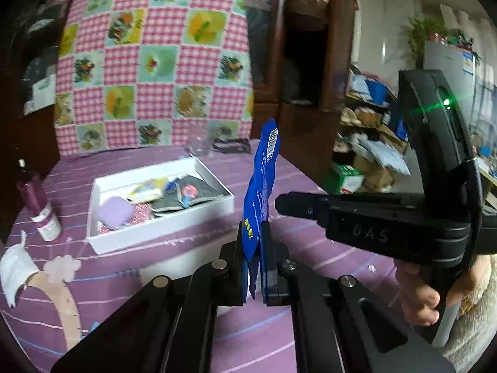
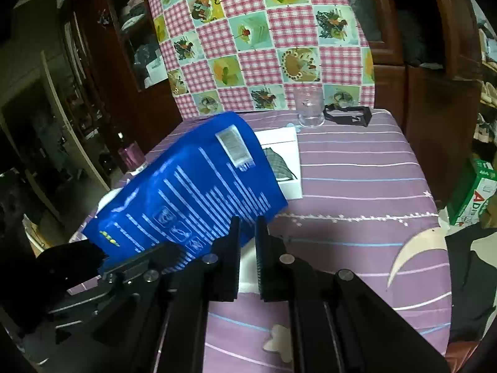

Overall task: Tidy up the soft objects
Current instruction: 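Grasp the blue packet with the left gripper and lift it, then carry the blue packet into the white box and open the left gripper, then move the right gripper to the white plush dog and grasp it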

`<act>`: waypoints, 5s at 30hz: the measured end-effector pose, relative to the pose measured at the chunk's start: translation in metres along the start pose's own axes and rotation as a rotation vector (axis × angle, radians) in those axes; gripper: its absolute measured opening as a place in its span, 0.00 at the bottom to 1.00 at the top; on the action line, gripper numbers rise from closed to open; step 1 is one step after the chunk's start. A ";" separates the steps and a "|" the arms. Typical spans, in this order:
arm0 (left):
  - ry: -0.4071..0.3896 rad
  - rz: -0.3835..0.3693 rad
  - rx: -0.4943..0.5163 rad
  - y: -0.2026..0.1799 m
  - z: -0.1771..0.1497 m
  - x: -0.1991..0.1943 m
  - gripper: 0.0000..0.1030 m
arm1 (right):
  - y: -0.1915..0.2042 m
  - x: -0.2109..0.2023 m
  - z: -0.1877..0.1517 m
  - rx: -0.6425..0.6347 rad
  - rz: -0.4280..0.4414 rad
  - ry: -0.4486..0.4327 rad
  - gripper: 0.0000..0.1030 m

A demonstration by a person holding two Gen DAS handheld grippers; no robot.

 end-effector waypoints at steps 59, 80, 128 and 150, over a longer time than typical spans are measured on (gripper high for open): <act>0.186 0.394 -0.341 0.195 -0.023 0.156 0.07 | -0.020 0.169 0.045 0.212 0.010 0.174 0.10; 0.100 0.361 -0.417 0.195 0.005 0.129 0.80 | -0.014 0.170 0.043 0.194 0.030 0.194 0.10; 0.120 0.427 -0.298 0.172 -0.071 -0.042 0.81 | 0.072 0.036 -0.061 -0.234 0.389 0.030 0.52; 0.355 0.455 -0.288 0.172 -0.093 -0.026 0.81 | 0.123 0.053 -0.125 -0.489 0.554 0.231 0.43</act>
Point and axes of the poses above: each gripper's, at about its wrist camera, not at the fingertips, and x roughly the way its jaws point, y to its left, z to its top, the point moved 1 cm from there along x, roughly the way its jaws point, and after that the axes turned 15 degrees about -y, right-handed, at the moved point
